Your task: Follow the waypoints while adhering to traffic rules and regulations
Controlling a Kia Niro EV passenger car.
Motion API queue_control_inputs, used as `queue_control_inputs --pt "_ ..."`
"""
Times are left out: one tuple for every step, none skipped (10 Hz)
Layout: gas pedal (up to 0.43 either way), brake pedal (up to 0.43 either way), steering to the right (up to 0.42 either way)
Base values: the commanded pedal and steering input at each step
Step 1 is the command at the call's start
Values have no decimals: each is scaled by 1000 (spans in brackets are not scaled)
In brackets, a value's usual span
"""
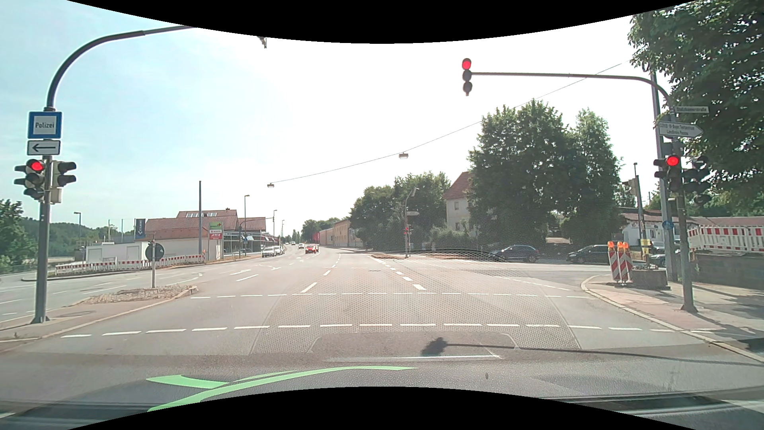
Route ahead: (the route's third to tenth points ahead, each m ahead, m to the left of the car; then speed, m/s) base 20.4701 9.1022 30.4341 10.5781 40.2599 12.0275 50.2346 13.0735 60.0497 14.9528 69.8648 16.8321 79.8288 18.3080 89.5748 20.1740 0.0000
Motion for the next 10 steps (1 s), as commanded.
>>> queue_control_inputs --pt "0 341 -11" --pt "0 341 -11" --pt "0 341 -12" --pt "0 341 -12" --pt "0 341 -12" --pt "0 341 -11" --pt "0 341 -12" --pt "0 341 -12" --pt "0 341 -12" --pt "0 341 -12"
